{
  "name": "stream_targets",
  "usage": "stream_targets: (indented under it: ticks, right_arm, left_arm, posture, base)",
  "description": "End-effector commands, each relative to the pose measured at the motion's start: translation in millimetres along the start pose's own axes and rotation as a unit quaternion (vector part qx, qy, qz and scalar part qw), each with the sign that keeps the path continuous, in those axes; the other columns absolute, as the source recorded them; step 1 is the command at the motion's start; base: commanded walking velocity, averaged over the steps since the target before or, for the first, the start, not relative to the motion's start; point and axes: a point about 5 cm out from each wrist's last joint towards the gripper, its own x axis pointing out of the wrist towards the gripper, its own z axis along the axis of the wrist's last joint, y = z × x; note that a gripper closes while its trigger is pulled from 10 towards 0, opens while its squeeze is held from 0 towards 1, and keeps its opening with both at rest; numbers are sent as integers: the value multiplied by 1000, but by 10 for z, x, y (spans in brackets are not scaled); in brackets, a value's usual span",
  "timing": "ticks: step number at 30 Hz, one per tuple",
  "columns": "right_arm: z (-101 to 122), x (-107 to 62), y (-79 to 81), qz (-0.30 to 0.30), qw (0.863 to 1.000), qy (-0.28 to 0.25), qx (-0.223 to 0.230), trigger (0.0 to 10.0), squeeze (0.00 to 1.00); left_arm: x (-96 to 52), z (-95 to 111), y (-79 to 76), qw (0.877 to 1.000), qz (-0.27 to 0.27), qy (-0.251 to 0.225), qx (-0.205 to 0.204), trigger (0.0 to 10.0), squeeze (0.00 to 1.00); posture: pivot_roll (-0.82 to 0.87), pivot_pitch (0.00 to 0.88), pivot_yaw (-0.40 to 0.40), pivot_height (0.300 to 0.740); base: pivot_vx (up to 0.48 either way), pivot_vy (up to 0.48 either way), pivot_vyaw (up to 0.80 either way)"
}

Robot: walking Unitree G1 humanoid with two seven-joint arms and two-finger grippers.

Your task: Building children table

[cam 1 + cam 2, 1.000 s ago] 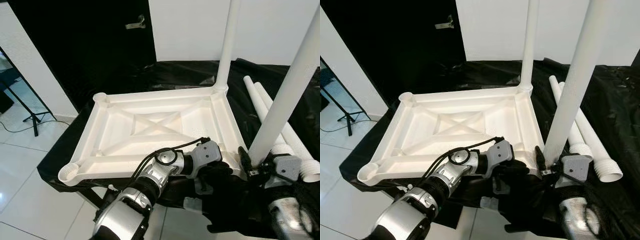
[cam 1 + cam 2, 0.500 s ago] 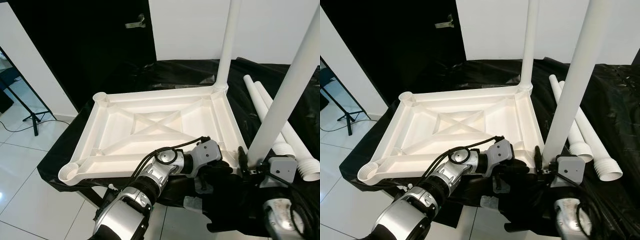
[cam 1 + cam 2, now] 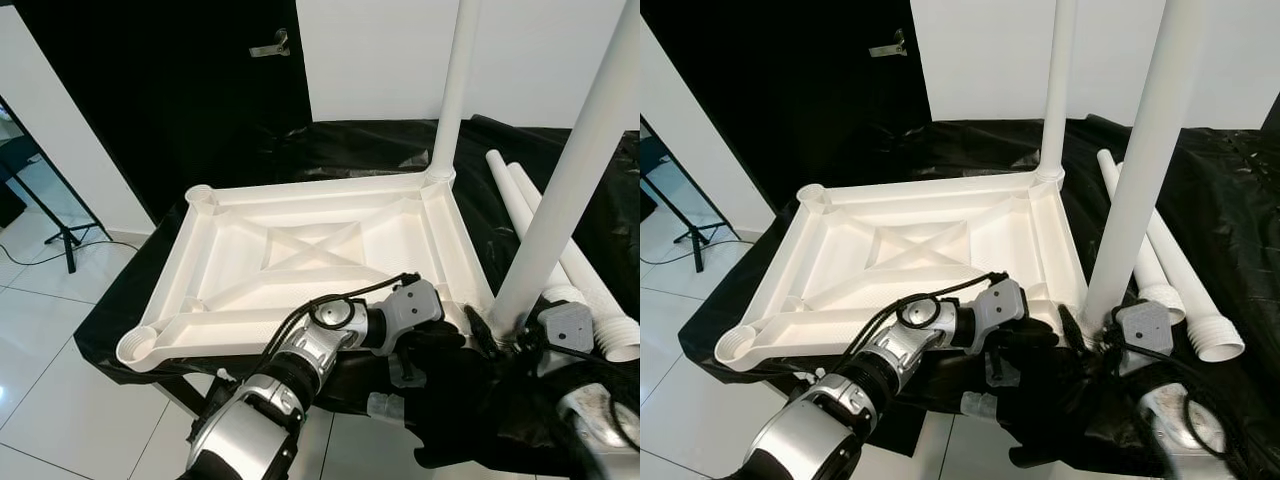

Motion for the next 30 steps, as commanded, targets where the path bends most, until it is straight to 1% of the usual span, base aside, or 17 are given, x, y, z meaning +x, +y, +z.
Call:
stream_targets:
  ticks: [1,7,13,14,15,16,17,18,20,21,22,23,24,27,28,29,30]
  right_arm:
    - [-77,-39,-24,17,1000,25,8,0,0]
    - [-235,-89,-92,32,996,88,5,0,0]
    - [-245,-71,-28,33,995,89,14,0,0]
    - [-242,-56,46,35,995,85,24,0,0]
    - [-237,-44,144,35,996,79,38,0,0]
    - [-232,-37,218,34,995,74,50,0,0]
    - [-232,-37,218,34,995,74,50,0,0]
    - [-225,-32,280,29,995,70,62,0,0]
    - [-225,-32,280,29,995,70,62,0,0]
    - [-218,-31,339,25,995,66,71,0,0]
    - [-218,-31,339,25,995,66,71,0,0]
    - [-221,-27,399,7,994,65,84,0,0]
    - [-219,-14,444,-15,993,62,100,0,0]
    - [-218,-5,468,-30,992,62,110,0,0]
    - [-219,19,469,-56,989,63,124,1059,0]
    - [-219,19,469,-56,989,63,124,1059,0]
    - [-218,52,469,-72,986,65,138,10000,0]
  left_arm:
    - [-23,-576,-293,990,3,108,-95,10000,0]
    - [-25,-579,-299,990,2,107,-96,10000,0]
    - [-29,-590,-314,989,-3,108,-96,10000,0]
    - [-33,-588,-313,989,-6,107,-98,9608,0]
    - [-36,-585,-311,989,-8,105,-100,5961,0]
    - [-39,-583,-311,989,-11,104,-101,4392,0]
    - [-39,-583,-311,989,-11,104,-101,4392,0]
    - [-42,-583,-313,989,-14,103,-103,3059,0]
    - [-42,-583,-313,989,-14,103,-103,3059,0]
    - [-43,-582,-318,989,-18,101,-106,0,0]
    - [-43,-582,-318,989,-18,101,-106,0,0]
    - [-42,-584,-318,989,-16,102,-104,1451,0]
    - [-39,-588,-316,989,-11,106,-103,10000,0]
    - [-36,-592,-314,989,-8,108,-101,10000,0]
    - [-33,-592,-314,989,-7,110,-100,10000,0]
    - [-33,-592,-314,989,-7,110,-100,10000,0]
    - [-29,-590,-314,989,-7,110,-99,10000,0]
  posture:
    - [8,0,90,740]
    - [12,0,93,740]
    - [14,0,95,740]
    - [15,0,94,740]
    - [16,0,94,740]
    - [16,0,95,740]
    - [16,0,95,740]
    - [17,0,95,740]
    - [17,0,95,740]
    - [18,0,93,740]
    - [18,0,93,740]
    - [17,0,93,740]
    - [15,0,92,740]
    - [15,0,92,740]
    - [13,0,91,740]
    - [13,0,91,740]
    - [11,0,92,740]
  base:
    - [0,0,0]
    - [0,0,0]
    - [0,0,0]
    - [0,0,0]
    - [0,0,0]
    - [0,0,0]
    - [0,0,0]
    - [0,0,0]
    - [0,0,0]
    - [0,0,0]
    - [0,0,0]
    - [0,0,0]
    - [0,0,0]
    - [0,0,0]
    - [0,0,0]
    - [0,0,0]
    - [0,0,0]
